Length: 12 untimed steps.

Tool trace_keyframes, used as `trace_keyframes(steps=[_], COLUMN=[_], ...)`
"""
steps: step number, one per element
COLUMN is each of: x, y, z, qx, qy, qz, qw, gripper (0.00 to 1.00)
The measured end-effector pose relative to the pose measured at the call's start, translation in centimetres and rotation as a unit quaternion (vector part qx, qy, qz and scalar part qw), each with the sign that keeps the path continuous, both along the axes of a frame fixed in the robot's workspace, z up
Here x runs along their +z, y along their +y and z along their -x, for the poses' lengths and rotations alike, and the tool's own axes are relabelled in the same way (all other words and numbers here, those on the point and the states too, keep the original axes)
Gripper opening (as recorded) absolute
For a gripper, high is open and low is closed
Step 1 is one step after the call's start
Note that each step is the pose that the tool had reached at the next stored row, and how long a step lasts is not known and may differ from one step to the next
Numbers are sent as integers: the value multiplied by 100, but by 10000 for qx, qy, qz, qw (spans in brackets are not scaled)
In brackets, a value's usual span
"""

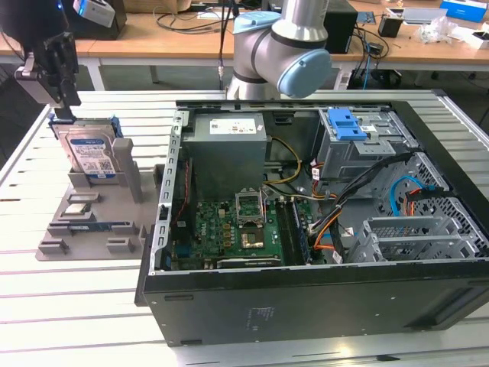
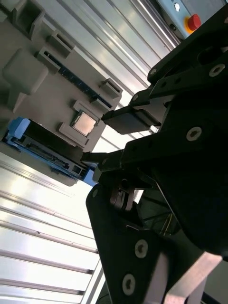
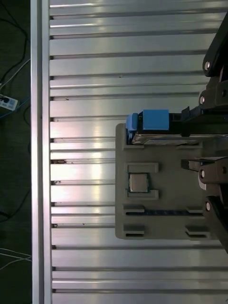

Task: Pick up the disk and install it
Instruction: 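Pick up the disk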

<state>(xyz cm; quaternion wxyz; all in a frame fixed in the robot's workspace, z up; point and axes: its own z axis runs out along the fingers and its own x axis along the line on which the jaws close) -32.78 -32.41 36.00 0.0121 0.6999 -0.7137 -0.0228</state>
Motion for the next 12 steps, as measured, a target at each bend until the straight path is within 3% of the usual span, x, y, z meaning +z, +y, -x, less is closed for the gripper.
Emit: trace_keyframes(steps=[4, 8, 12], x=[-90, -144, -245], y=[55, 130, 152], z=[8, 102, 140], qx=[9, 15, 29], qy=[0, 0, 0], qz=[-5, -59, -64], qw=[10000, 10000, 10000], gripper=[44, 44, 44])
